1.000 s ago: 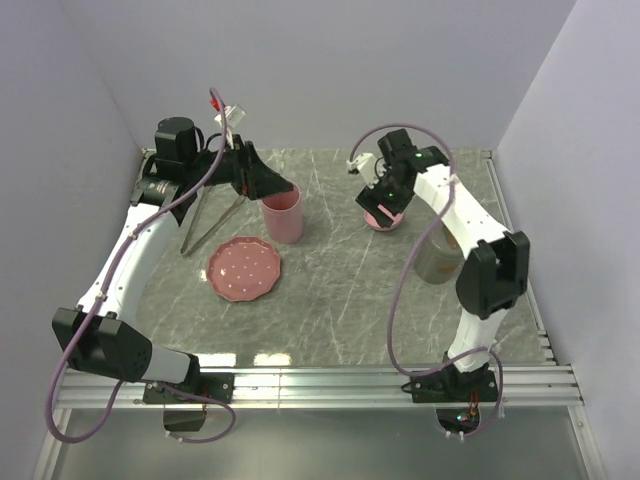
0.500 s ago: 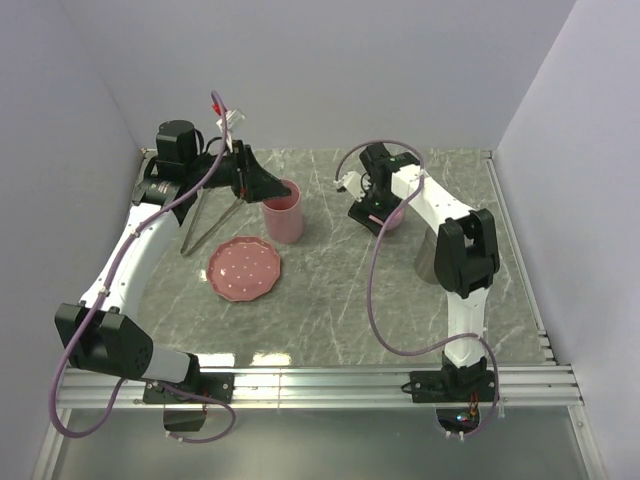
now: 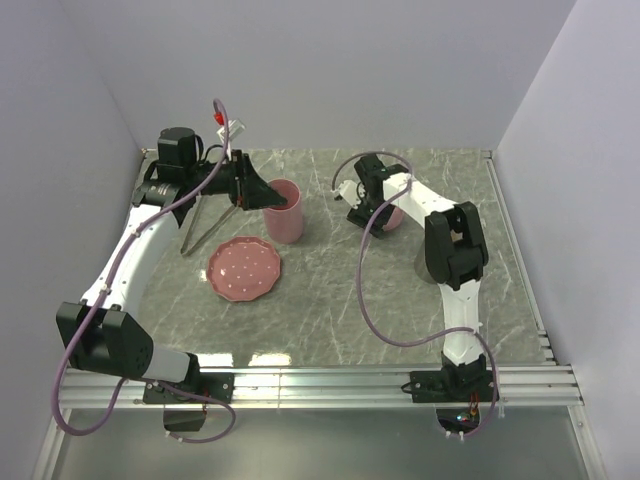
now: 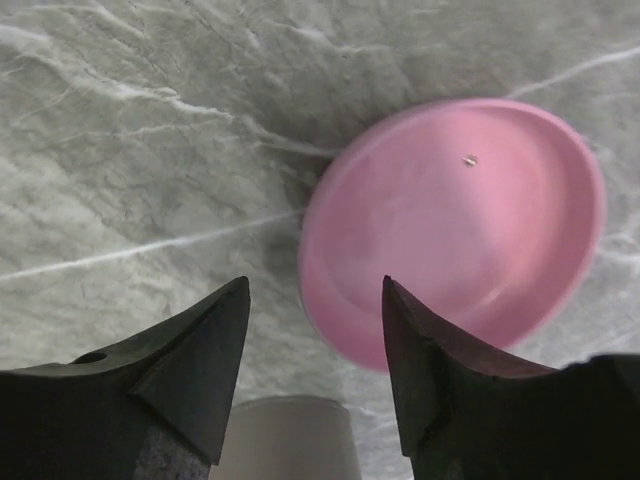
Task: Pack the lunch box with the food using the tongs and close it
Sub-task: Pick up the lid of the lunch box with the right arm
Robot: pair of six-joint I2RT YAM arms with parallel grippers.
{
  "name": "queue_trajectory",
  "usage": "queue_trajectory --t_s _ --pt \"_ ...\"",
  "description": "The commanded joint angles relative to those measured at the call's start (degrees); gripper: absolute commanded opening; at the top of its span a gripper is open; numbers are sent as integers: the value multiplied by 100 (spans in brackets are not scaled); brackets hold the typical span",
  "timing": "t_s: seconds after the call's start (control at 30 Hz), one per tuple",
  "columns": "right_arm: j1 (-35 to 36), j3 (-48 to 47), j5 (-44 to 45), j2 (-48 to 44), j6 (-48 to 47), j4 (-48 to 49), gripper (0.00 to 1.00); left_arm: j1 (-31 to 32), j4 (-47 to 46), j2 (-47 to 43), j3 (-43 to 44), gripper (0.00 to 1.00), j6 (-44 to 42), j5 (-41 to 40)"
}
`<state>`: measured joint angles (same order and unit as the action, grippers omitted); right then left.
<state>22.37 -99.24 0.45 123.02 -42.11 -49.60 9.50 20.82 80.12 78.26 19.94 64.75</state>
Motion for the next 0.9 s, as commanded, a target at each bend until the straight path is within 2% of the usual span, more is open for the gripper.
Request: queue_trajectory --t_s 0.0,0.27,0.37,0.4,0.53,0.63,0.7,0.87 --pt "39 80 52 55 -78 258 61 -71 80 -145 32 99 -245 204" --pt "39 159 61 178 -43 320 48 -132 115 -198 5 99 -272 152" --pt "22 247 113 170 -8 407 39 -159 45 -242 -39 99 -211 143" --pt "30 247 105 170 1 416 31 -159 28 -260 -39 99 -202 152" --pt "13 309 96 91 36 469 16 -194 159 -312 -21 99 -307 99" --pt "22 292 61 -67 115 417 1 -220 194 -382 -47 99 -325 99" --pt "30 151 -27 -181 238 320 0 -238 177 -453 -56 99 -290 82" --pt "13 -332 -912 -849 633 -189 0 -264 -261 -751 -319 100 95 -32"
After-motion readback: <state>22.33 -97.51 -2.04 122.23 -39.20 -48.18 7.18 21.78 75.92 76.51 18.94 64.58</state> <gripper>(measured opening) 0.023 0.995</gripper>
